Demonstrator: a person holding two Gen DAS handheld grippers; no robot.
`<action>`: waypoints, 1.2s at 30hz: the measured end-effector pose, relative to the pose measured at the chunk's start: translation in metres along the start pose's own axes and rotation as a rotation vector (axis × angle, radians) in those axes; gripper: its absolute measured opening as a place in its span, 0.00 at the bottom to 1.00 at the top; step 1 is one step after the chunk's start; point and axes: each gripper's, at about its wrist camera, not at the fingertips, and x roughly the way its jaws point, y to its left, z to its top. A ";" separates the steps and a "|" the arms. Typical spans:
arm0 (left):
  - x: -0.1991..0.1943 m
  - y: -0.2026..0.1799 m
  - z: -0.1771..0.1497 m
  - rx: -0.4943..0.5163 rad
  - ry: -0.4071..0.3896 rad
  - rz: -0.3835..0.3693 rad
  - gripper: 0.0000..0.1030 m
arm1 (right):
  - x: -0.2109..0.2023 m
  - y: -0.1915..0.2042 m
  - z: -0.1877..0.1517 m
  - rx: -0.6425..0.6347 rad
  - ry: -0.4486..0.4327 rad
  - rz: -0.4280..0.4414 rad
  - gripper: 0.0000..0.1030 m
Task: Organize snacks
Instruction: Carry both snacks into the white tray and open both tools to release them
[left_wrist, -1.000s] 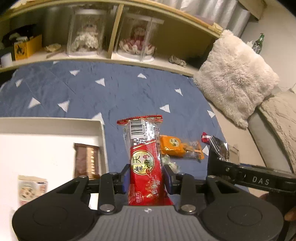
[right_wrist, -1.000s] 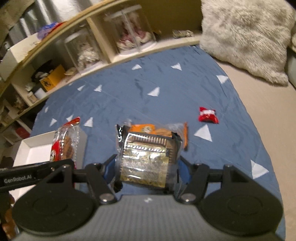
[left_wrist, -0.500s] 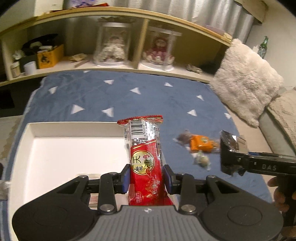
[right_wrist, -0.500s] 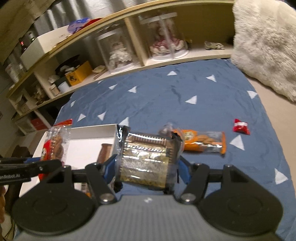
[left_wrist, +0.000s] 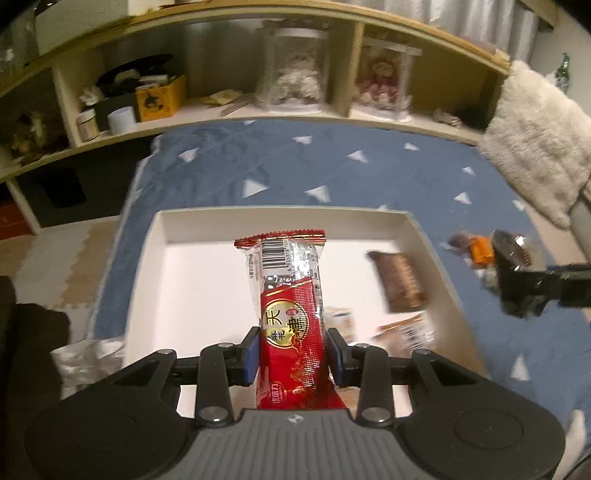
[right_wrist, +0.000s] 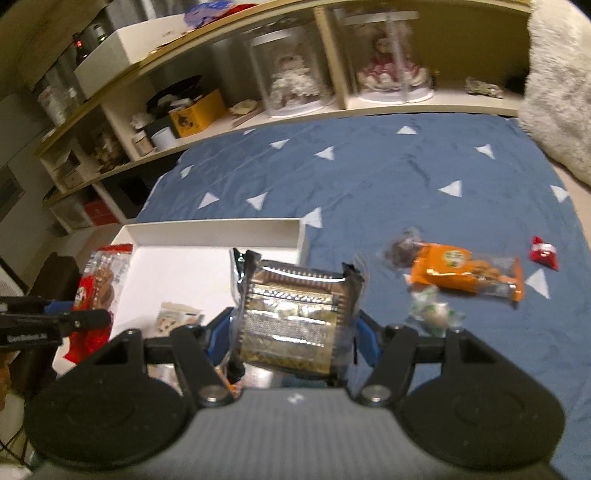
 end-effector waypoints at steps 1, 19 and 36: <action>0.002 0.005 -0.002 -0.006 0.007 0.007 0.38 | 0.004 0.005 0.002 -0.008 0.005 0.006 0.69; 0.044 0.055 -0.040 -0.101 0.091 0.008 0.38 | 0.118 0.084 0.050 0.006 0.134 0.031 0.70; 0.047 0.050 -0.049 -0.075 0.125 -0.060 0.40 | 0.159 0.099 0.062 0.041 0.140 -0.073 0.94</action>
